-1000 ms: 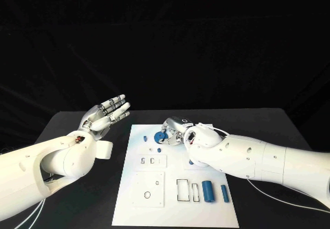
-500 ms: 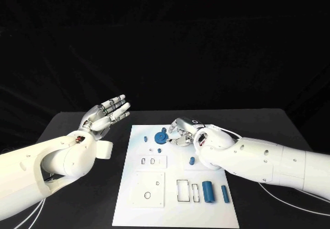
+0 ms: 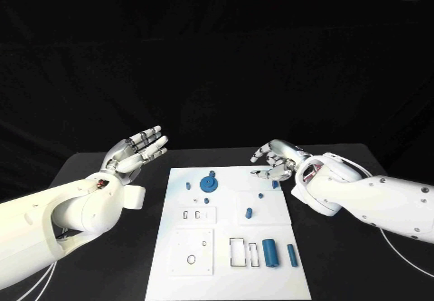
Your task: Assemble the parts on the task board
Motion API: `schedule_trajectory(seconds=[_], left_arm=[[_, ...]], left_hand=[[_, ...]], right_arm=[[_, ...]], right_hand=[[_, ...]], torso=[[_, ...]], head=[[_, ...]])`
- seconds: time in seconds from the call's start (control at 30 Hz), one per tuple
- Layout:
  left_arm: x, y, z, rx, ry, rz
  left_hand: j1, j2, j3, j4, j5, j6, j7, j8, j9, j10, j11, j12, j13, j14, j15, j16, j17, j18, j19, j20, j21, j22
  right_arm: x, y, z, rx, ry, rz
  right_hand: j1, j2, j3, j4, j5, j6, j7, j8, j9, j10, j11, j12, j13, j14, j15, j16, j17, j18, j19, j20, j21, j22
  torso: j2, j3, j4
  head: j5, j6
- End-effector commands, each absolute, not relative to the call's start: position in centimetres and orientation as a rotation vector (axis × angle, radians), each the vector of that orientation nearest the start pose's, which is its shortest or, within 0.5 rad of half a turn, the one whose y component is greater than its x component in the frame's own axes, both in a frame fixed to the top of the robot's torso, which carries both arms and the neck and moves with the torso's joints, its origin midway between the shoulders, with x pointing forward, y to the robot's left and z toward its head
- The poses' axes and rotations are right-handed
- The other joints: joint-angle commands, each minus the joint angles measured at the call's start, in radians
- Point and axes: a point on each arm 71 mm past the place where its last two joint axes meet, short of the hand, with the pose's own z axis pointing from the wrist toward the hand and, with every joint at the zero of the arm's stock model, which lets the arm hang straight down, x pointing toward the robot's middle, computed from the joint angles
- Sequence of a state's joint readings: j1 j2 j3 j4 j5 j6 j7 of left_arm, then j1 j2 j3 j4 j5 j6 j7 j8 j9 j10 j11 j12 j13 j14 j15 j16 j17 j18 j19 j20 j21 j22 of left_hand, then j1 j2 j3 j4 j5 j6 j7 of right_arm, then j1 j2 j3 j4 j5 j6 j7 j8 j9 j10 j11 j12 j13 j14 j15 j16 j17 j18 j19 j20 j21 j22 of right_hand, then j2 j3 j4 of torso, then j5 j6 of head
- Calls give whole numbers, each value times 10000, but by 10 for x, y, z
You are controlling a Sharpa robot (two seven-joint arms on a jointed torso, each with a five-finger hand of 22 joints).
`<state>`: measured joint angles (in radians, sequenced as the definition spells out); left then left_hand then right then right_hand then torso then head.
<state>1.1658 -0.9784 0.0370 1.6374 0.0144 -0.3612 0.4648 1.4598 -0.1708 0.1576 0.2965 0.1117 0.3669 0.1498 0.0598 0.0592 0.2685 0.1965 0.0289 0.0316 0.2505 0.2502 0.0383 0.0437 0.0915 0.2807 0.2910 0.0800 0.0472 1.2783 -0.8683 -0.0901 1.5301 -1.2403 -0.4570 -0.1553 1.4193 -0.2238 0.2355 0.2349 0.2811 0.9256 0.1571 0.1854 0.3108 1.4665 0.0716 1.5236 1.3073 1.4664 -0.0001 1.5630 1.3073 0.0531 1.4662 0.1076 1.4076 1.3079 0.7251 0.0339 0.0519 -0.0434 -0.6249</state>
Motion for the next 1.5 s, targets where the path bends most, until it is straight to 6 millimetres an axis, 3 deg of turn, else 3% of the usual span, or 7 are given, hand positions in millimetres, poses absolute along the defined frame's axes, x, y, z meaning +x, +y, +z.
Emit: schedule_trajectory(seconds=[0.03, 0.17, 0.23, 0.47, 0.93, 1.2, 1.5], left_arm=[[473, 247, -151, -11119, 12504, -15724], [473, 247, -152, -11122, 12503, -15723], [474, 246, -152, -11122, 12506, -15732], [475, 247, -153, -11122, 12496, -15726], [475, 247, -153, -11124, 12489, -15713], [475, 247, -153, -11126, 12493, -15714], [475, 247, -153, -11134, 12515, -15718]], left_hand=[[-6, 122, 63, 9, -42, -1, 876, 4, 4, -58, 35, 20, 0, -42, -4, -41, -12, -147, -18, 13, 39, -14], [-5, 120, 62, 8, -43, -6, 875, 3, 3, -68, 33, 19, -1, -51, -6, -43, -13, -148, -15, 13, 40, -13], [-5, 120, 62, 8, -43, -6, 875, 3, 3, -68, 33, 19, -1, -51, -6, -43, -13, -148, -15, 13, 40, -13], [-2, 118, 59, 7, -44, 13, 869, 6, 7, -63, 28, 19, 0, -62, -13, -45, -16, -148, -12, 13, 42, -13], [-2, 118, 59, 7, -44, 13, 869, 6, 7, -63, 28, 19, 0, -62, -13, -45, -16, -148, -12, 13, 42, -13], [6, 118, 56, 6, -44, 15, 856, 6, 7, -59, 16, 21, 1, -58, -24, -47, -16, -150, -5, 13, 47, -14], [7, 127, 61, 7, -42, 25, 856, 8, 9, -61, 16, 21, 1, -55, -22, -46, -16, -150, -10, 13, 46, -15]], right_arm=[[492, -226, -157, 1216, 16030, 7861], [493, -248, -160, 1117, 16291, 7703], [493, -257, -162, 1101, 16393, 7544], [498, -278, -176, 1145, 16701, 6978], [502, -285, -202, 1222, 17261, 6339], [504, -287, -206, 1410, 17236, 6074], [504, -281, -209, 1083, 17240, 5930]], right_hand=[[259, -83, 57, -141, 30, 75, 26, -84, 0, 577, 46, -6, 2070, 1011, 45, 38, 2488, -53, -72, 12, -76, 972], [298, -242, -47, -158, -35, -74, 75, -202, -33, 478, 92, -101, 1963, 1001, 83, 26, 2448, -41, -113, 38, -140, 931], [285, -233, -394, -70, -340, -220, 121, -325, -59, 420, 138, -153, 1903, 998, 125, 24, 2440, -26, -153, 78, -208, 887], [542, -139, -720, -70, -359, -297, 154, -420, -68, 396, 169, -170, 1883, 1001, 154, 27, 2452, -25, -150, 108, -219, 899], [810, -10, -801, -89, -183, -270, 163, -451, -57, 388, 178, -173, 1879, 1005, 164, 31, 2467, -25, -146, 122, -227, 909], [808, 59, -808, -29, -125, -220, 162, -443, -45, 418, 176, -144, 1913, 1011, 165, 39, 2494, -34, -119, 124, -192, 948], [887, 218, -683, 30, -113, -18, 125, -365, -4, 458, 143, -106, 1954, 1014, 141, 42, 2506, -43, -88, 110, -157, 994]], torso=[[-58, 48, -101], [-73, 92, -133], [-80, 104, -135], [-46, 74, -101], [-37, 50, -37], [-52, 42, -64], [-59, 58, -72]], head=[[-59, 11], [-171, 8], [-196, -4], [-276, -42], [-276, -130], [-233, -138], [-251, -115]])
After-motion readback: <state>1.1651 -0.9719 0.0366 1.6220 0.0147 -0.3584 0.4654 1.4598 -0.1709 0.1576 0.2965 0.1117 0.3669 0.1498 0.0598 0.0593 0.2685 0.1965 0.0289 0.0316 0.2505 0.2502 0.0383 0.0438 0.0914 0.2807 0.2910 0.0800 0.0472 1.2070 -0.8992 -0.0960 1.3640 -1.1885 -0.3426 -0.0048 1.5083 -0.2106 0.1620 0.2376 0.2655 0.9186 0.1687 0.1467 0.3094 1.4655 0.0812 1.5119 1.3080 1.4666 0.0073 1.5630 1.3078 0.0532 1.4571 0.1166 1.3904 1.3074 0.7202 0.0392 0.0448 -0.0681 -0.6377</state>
